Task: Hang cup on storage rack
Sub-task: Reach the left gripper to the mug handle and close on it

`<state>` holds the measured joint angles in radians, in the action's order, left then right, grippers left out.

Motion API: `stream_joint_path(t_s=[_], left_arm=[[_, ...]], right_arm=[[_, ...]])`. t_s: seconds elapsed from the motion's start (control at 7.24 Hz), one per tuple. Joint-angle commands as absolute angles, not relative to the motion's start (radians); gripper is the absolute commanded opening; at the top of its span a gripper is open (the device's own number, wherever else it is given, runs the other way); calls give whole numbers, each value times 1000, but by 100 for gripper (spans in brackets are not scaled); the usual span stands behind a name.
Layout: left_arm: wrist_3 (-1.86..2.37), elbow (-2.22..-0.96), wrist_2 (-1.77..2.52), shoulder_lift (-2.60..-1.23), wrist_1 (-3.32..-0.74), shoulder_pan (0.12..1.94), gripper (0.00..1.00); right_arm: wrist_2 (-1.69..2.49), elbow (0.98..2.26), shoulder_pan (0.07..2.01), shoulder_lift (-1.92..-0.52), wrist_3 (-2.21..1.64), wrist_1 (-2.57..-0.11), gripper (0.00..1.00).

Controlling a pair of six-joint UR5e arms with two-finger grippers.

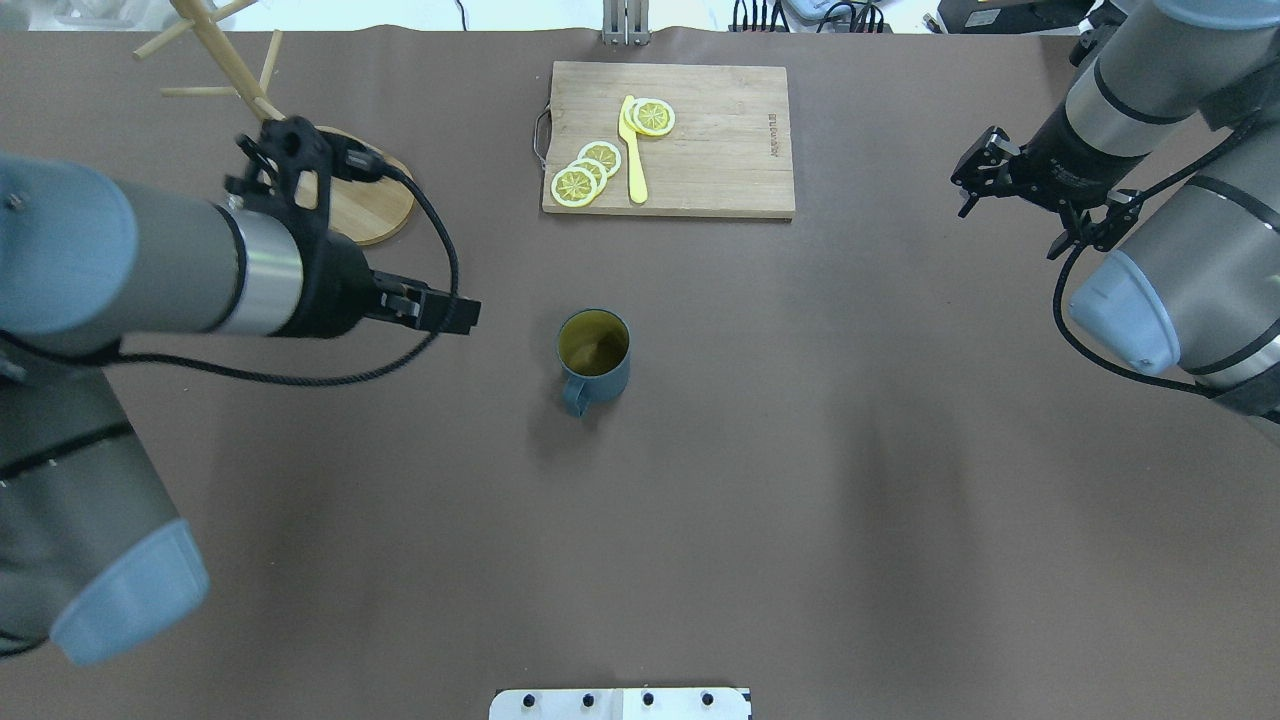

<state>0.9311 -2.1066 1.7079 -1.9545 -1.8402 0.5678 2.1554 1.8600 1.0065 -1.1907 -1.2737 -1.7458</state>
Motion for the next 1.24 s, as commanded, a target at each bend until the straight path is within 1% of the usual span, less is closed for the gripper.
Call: stream_joint_path(t_s=[0.0,0.28,0.55,1.1], left_arm=[[1017,-2070,1389,-1970,-1842,334,98],[1061,-2007,1336,-1988,-1844,278,98],[1063,-1927,1335,-2040,-1873,268,98],[1058,-1846,1295,-2048,-1925,264,97]], right_arm=[[2164,1845,1012,-1204,-1262,-1709,100],[2164,1845,1011,-1204,-1259,-1709,100],[2164,1844,1011,-1204,-1259,-1709,100],[2163,1841,1011,-1200,-1266,-1709,100]])
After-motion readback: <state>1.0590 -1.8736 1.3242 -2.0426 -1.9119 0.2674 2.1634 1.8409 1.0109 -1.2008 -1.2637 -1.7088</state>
